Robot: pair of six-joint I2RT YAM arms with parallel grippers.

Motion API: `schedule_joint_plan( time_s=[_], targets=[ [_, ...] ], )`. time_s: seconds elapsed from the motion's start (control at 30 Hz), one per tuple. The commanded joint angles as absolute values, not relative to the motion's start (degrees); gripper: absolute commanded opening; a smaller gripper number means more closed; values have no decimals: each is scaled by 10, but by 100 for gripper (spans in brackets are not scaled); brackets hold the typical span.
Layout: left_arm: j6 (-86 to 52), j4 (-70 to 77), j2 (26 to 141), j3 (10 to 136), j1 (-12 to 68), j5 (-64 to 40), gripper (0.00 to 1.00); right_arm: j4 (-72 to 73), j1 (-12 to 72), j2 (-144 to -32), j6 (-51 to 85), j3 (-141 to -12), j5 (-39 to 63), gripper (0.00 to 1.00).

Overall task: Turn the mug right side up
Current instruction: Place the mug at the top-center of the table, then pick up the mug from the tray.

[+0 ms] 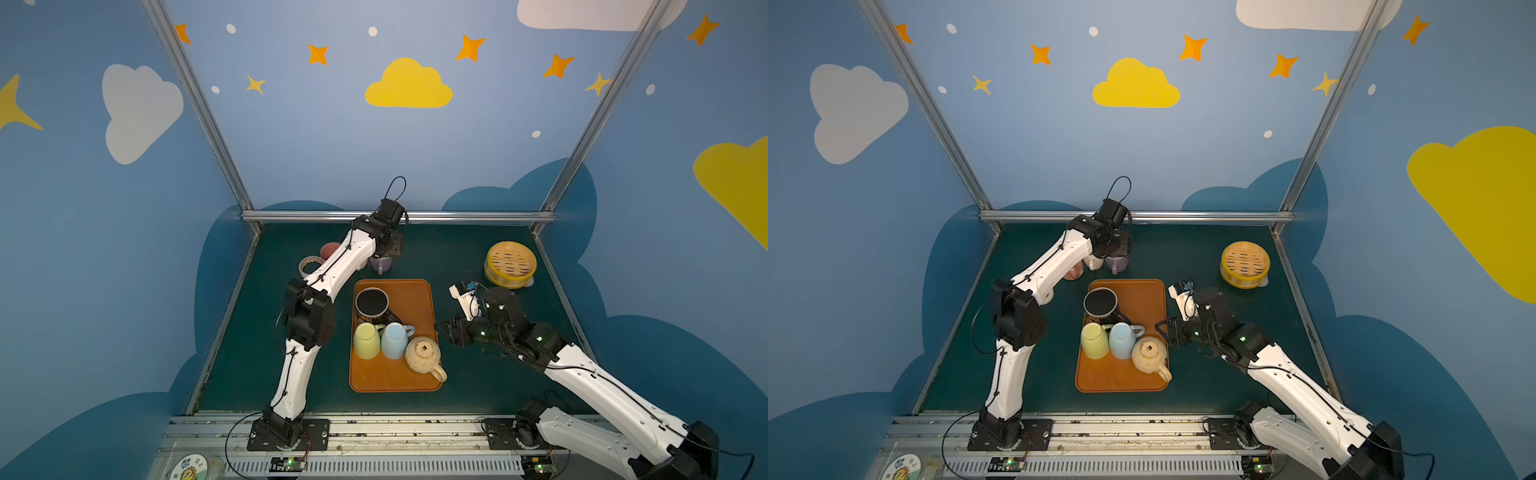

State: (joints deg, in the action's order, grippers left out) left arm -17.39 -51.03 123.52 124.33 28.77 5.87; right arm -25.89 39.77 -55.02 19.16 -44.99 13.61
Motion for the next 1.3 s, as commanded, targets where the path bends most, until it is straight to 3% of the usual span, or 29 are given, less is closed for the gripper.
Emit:
schedule_joint_plan(
  time_s=[0.0,0.33,0.7,1.27],
  targets=[
    [-169,-485,1160,1196,292,41,68,-339,423,-556,195,-462,85,58],
    [-191,-341,893,893,299,-23,71,-361,542,-569,258,-406,-6,49],
    [-213,-311,680,673,322,-25,78,-392,641,-633,293,-403,-66,36],
    [-226,-336,531,558,323,2,81,-348,638,-720,273,-417,-48,24]
  ],
)
